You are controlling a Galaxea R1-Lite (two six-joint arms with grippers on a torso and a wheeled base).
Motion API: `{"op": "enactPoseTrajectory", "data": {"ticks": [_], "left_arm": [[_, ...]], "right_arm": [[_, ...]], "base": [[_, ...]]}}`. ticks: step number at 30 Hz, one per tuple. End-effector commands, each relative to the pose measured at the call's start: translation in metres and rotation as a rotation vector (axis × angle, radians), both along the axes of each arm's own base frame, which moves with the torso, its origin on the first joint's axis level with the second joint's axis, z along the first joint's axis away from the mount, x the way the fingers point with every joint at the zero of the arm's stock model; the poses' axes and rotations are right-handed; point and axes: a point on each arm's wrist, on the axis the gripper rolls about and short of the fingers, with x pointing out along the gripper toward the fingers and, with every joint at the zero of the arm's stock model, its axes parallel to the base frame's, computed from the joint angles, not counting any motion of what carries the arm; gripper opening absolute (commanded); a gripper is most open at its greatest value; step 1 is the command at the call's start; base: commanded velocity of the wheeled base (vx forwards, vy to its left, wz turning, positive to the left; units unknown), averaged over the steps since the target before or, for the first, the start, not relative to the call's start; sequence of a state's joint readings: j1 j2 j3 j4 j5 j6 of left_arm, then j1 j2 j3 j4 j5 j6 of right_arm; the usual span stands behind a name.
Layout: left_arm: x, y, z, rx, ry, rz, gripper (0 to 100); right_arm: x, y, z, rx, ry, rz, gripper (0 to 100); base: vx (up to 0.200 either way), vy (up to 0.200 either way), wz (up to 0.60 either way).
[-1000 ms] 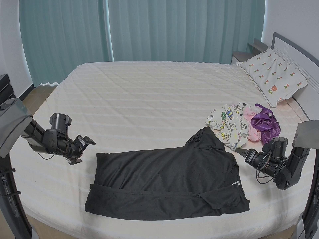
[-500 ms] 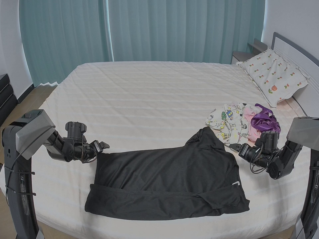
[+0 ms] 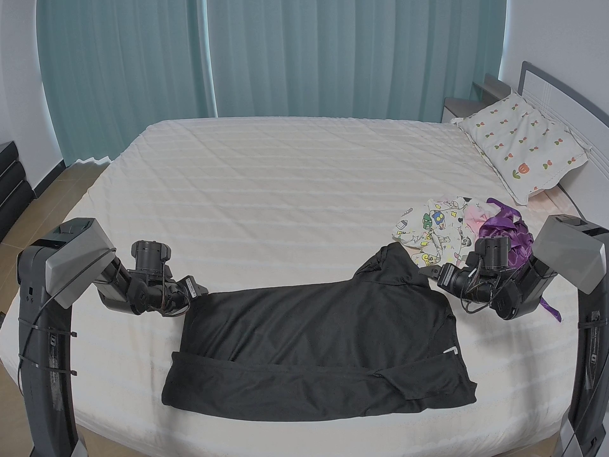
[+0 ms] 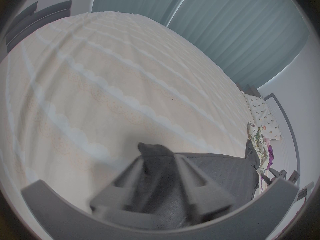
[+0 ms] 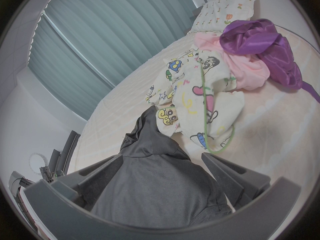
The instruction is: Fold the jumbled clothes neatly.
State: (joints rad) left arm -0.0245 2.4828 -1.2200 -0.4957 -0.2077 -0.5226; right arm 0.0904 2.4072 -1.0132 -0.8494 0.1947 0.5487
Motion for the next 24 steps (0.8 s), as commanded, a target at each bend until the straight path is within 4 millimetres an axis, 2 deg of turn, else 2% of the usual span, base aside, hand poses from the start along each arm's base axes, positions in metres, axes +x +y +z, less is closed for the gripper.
{"op": "enactPoseTrajectory", "data": {"ticks": [1, 9, 17, 24], "left_arm": [[-0.001, 0.001, -0.005, -0.005, 0.012, 0.003, 0], [0.000, 0.001, -0.003, -0.041, -0.049, 0.041, 0], [-0.005, 0.001, -0.004, -0.049, -0.059, 0.046, 0], [-0.005, 0.001, -0.005, -0.057, -0.053, 0.055, 0]], "right_arm": [[0.012, 0.001, -0.011, -0.008, 0.015, 0.010, 100], [0.034, 0.002, -0.013, -0.027, -0.025, 0.040, 100], [0.029, 0.016, -0.013, -0.032, -0.011, 0.124, 100], [0.037, 0.015, -0.029, -0.075, -0.018, 0.137, 100]], "base": [[0.000, 0.000, 0.00], [0.000, 0.000, 0.00], [0.000, 0.000, 0.00], [0.000, 0.000, 0.00]]}}
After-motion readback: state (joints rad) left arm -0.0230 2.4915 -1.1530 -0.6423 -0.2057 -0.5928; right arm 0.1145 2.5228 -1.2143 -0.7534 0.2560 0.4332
